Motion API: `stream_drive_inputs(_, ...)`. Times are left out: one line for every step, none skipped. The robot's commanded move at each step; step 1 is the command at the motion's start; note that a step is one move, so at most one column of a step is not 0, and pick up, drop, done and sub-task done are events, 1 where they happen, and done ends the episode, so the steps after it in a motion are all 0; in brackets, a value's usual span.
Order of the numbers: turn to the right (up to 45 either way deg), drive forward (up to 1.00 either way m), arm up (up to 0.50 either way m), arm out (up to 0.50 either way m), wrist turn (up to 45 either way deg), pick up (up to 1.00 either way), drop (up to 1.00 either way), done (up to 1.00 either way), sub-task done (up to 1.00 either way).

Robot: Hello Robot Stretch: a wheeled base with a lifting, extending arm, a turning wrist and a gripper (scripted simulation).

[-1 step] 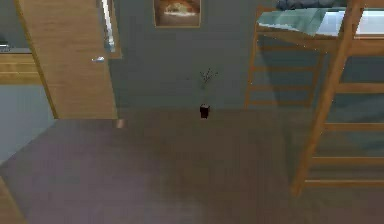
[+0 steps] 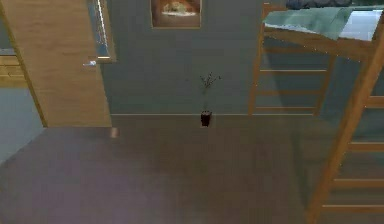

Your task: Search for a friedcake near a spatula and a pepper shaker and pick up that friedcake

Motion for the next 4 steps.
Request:
stream_drive_inputs(-27.0, 0.0, 0.0, 0.0, 0.0, 0.0, 0.0, 0.0, 0.0)
stream_drive_inputs(0.0, 1.0, 0.0, 0.0, 0.0, 0.0, 0.0, 0.0, 0.0)
stream_drive_inputs(-6.0, 0.0, 0.0, 0.0, 0.0, 0.0, 0.0, 0.0, 0.0)
stream_drive_inputs(0.0, 0.1, 0.0, 0.0, 0.0, 0.0, 0.0, 0.0, 0.0)
